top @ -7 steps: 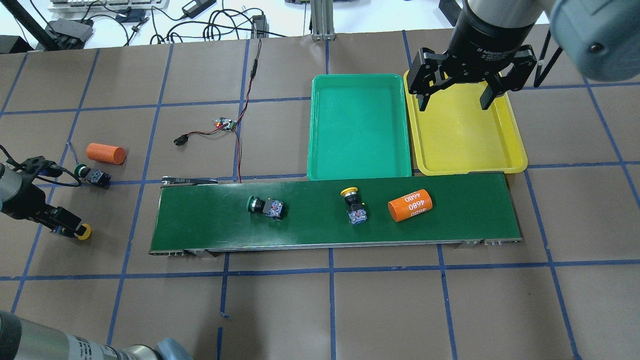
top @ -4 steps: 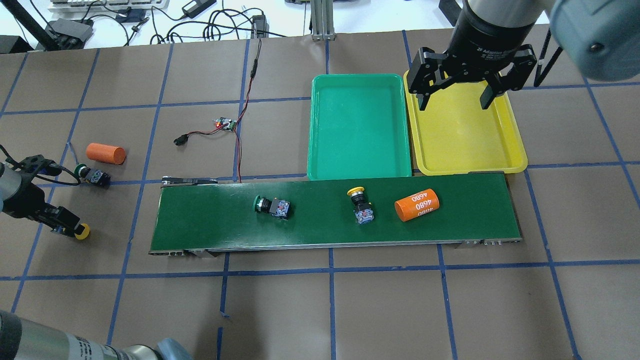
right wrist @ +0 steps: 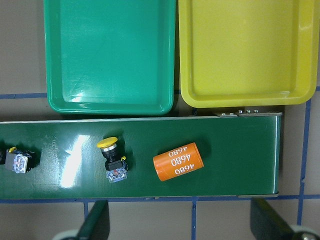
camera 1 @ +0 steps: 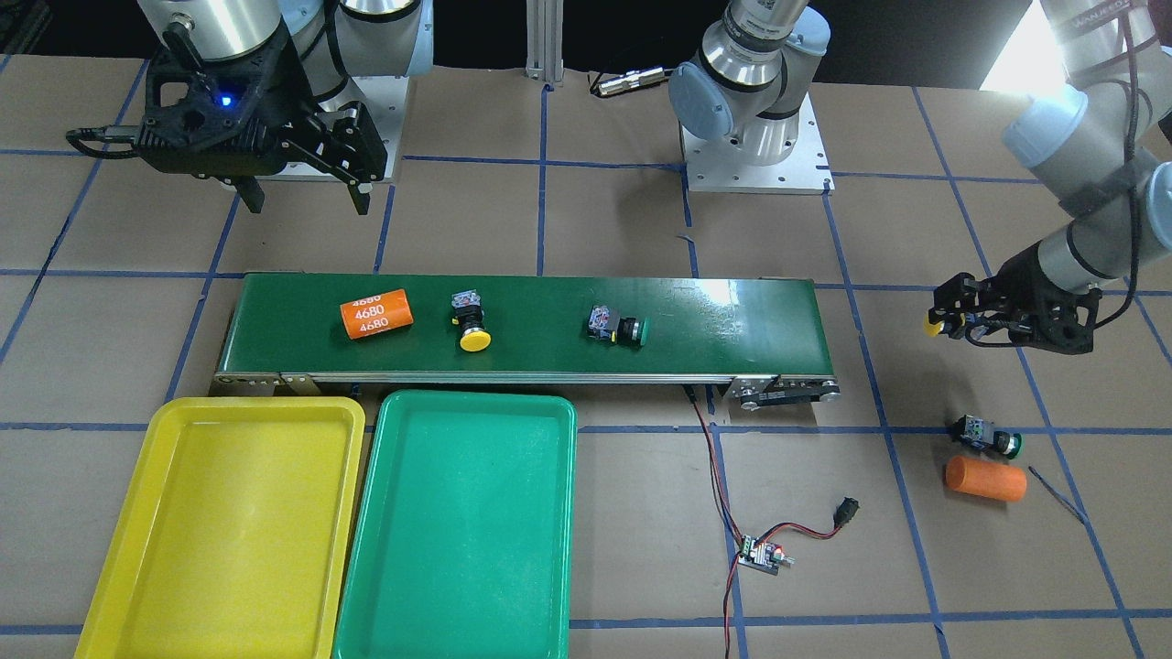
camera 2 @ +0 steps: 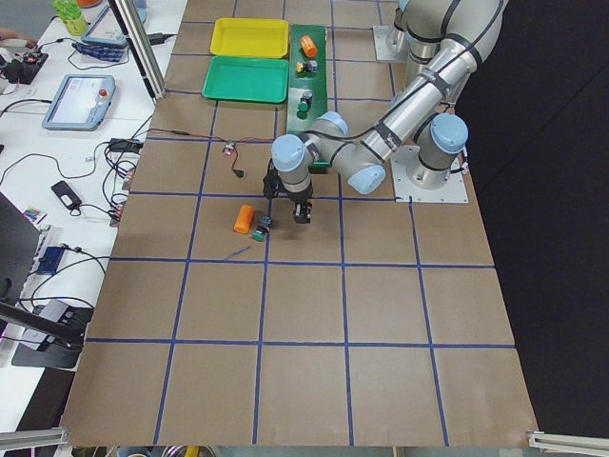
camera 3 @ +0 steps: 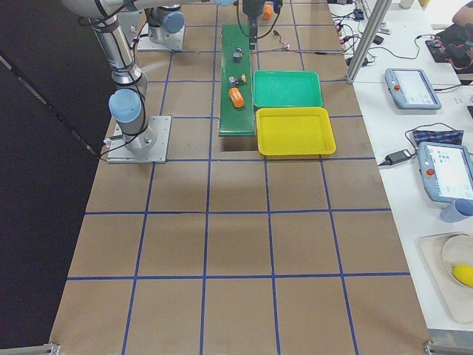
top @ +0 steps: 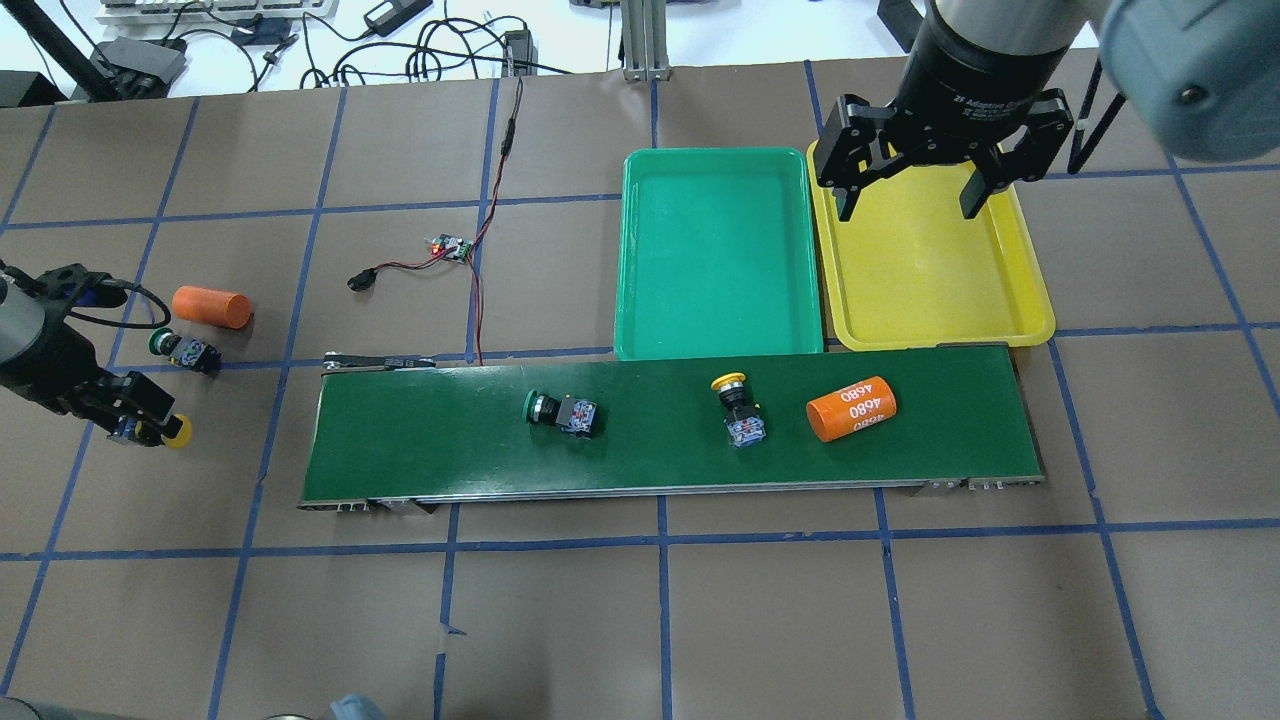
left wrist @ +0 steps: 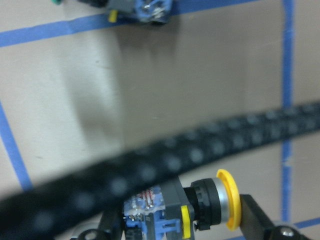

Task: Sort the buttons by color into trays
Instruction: 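Place the yellow-capped switch on the belt while the right arm lowers toward the belt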

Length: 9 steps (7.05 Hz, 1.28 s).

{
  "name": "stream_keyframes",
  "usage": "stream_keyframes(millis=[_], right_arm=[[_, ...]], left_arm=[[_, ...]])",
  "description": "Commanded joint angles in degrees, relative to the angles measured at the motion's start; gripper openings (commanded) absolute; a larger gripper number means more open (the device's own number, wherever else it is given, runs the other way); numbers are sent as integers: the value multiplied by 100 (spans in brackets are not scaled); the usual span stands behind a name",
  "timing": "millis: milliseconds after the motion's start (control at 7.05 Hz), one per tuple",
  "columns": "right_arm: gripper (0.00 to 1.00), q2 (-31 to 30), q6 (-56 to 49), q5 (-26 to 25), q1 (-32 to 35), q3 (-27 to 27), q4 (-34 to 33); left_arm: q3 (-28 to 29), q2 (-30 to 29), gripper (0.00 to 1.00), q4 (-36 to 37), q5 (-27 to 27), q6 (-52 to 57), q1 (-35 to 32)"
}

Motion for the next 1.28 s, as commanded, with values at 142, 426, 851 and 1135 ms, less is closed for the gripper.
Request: stream_keyframes(millis=[142,426,851,1135], right_arm=[[100,0,7,0,0,4,0],[100,0,-2,0,0,4,9],[100,0,-2,-9,0,4,26],[100,-9,-11,-9,0,4,35]], left_arm=[[-194,645,3,-408,-596,-2549,-1769],[-231,462,3,-224,-527,-3591,-2844],[-546,391,43,-31,-571,-4061,-3129],[-556,321,100,558,-615,-4122,-3155]])
